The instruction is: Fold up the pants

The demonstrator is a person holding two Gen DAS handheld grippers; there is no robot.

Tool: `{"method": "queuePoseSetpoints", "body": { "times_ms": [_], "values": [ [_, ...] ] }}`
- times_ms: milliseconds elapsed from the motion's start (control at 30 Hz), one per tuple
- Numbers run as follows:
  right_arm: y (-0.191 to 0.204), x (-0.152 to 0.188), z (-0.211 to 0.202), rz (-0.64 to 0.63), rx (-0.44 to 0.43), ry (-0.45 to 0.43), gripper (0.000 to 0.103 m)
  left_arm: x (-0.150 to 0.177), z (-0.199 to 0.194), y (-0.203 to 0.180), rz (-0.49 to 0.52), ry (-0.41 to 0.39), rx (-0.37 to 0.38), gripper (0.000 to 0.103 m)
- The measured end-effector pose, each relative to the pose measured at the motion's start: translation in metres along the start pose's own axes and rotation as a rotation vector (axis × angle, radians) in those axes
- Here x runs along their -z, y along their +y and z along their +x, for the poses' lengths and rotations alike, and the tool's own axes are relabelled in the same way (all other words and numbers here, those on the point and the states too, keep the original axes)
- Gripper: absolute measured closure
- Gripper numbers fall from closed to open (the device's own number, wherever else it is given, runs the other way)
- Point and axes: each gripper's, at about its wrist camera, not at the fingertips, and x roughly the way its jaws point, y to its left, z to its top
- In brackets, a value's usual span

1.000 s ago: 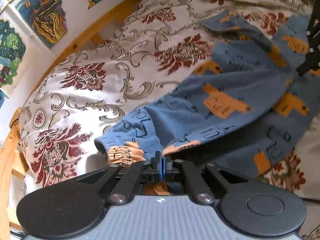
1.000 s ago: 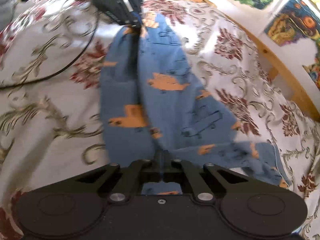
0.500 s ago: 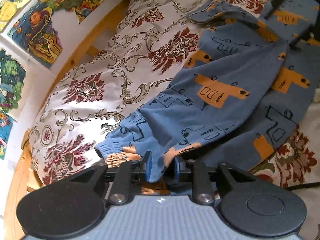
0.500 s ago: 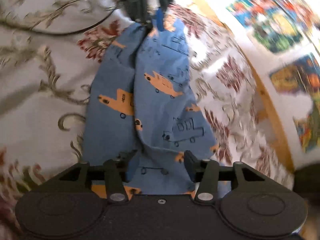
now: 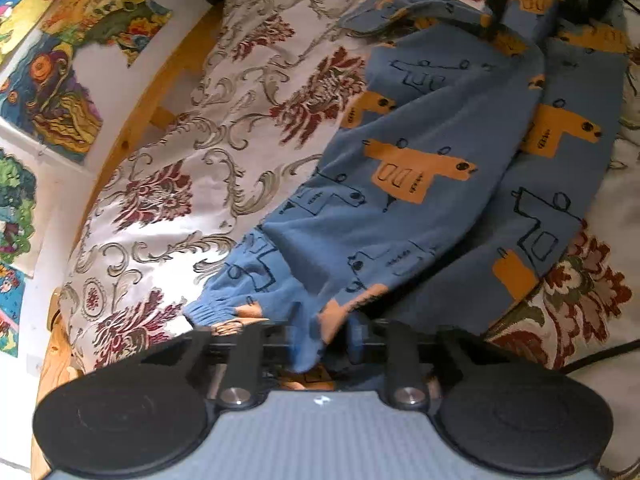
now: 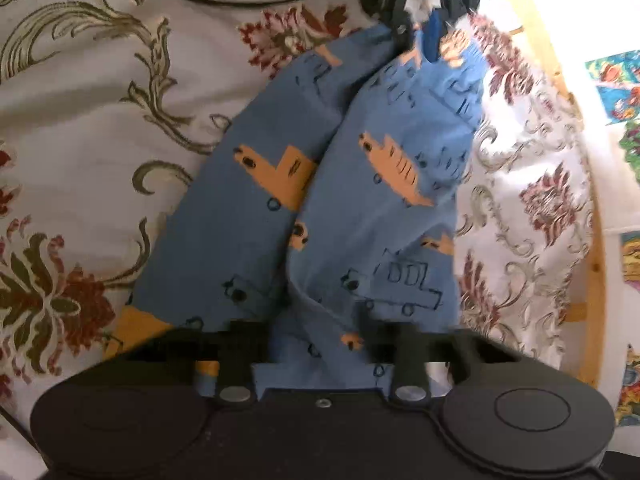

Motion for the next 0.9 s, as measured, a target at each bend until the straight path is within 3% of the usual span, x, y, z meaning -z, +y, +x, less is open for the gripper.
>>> {"method": "queuePoseSetpoints", "body": {
  "times_ms": [233,433,533,900],
  "values": [
    [0.003,0.003,-0.008,0.082,0.036,-0.025,0.1,0.002,-0.003,-0.002,0.015,-0.017,-0.006,0.101],
    [0.007,0.009,-0.038,0.249,0.094,-0.061,0.101,0.006,-0.012,0.002,0.008,-0.033,-0.005,0.102],
    [0.015,0.006,-0.055,0.307,0.082,-0.08,0.101,0.012,-0.019,0.002,0.023,-0.038,0.019,0.102],
    [0.054,-0.013,-0.047,0.362,0.019,-0.057,0.101,0.024,-0.016,-0.016,0.078,-0.015,0.05,0.102]
  ]
}}
